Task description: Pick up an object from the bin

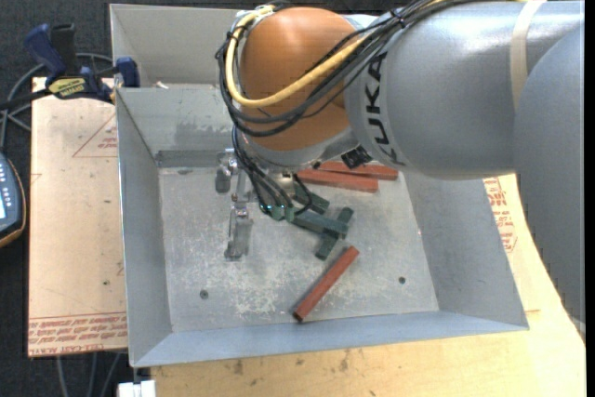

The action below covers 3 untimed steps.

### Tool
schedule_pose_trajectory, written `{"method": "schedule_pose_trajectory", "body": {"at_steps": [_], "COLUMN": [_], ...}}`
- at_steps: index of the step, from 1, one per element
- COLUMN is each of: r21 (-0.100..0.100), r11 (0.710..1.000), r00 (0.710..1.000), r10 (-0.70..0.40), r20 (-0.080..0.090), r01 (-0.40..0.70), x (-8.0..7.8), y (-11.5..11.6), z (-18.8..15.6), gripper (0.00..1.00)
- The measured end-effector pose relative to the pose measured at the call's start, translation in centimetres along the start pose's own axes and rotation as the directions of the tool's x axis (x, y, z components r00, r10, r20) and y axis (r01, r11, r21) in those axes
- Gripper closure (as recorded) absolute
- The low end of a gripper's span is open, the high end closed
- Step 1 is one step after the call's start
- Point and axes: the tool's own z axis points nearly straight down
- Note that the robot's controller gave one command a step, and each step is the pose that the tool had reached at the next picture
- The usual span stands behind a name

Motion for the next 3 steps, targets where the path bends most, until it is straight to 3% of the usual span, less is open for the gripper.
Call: {"method": "schedule_pose_trajectory", "body": {"at_steps": [1,2,3], "r21": [0.003,0.003,0.001], "r11": [0.998,0.962,0.983], "r00": [0.998,0.962,0.983], "r10": [0.061,-0.273,-0.181], "r20": [-0.002,0.001,0.004], "r01": [-0.061,0.273,0.181], "x": [2.3,5.2,4.1], "y": [-4.8,-11.0,-16.0], "z": [8.0,12.3,14.8], "gripper": [0.00,0.00,0.00]}}
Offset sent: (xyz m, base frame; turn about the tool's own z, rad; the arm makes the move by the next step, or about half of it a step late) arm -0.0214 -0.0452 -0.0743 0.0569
